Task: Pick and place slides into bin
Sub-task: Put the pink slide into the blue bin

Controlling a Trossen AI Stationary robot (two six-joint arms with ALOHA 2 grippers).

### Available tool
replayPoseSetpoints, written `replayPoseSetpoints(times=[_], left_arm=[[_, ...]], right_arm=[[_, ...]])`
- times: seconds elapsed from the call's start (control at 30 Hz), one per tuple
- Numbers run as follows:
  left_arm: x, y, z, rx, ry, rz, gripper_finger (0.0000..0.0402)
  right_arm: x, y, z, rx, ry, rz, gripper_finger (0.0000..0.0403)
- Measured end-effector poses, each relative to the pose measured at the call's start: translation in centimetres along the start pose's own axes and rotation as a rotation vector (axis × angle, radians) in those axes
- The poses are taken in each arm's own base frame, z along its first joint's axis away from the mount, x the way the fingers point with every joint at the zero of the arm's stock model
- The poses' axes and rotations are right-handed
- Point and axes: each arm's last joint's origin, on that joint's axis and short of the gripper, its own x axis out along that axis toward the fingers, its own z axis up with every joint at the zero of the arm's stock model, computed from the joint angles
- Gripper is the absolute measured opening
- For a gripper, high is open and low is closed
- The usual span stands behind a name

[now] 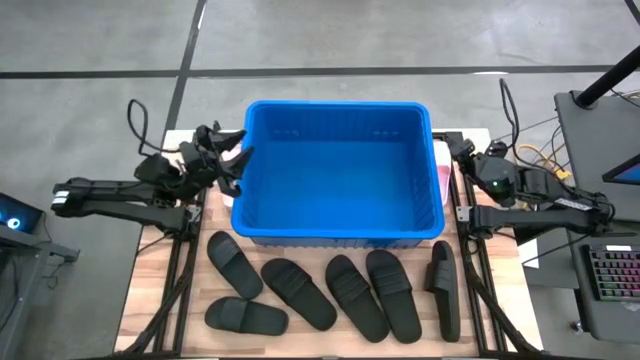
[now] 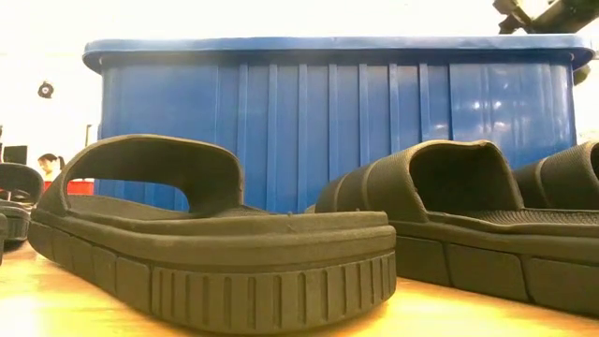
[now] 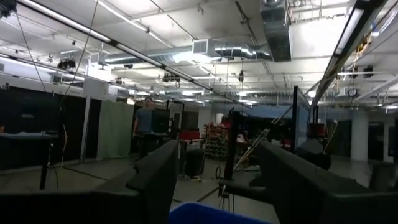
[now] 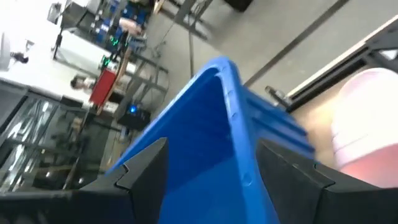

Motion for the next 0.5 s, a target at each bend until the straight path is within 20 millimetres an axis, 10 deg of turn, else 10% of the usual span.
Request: replayPoseSetpoints(times=[0.5], left_arm=[[0.4, -0.2, -0.3, 0.002, 0.005, 0.003, 0.0207]], right_arm=[[2.6, -1.2, -0.5, 0.109, -0.059, -0.044, 0.023]])
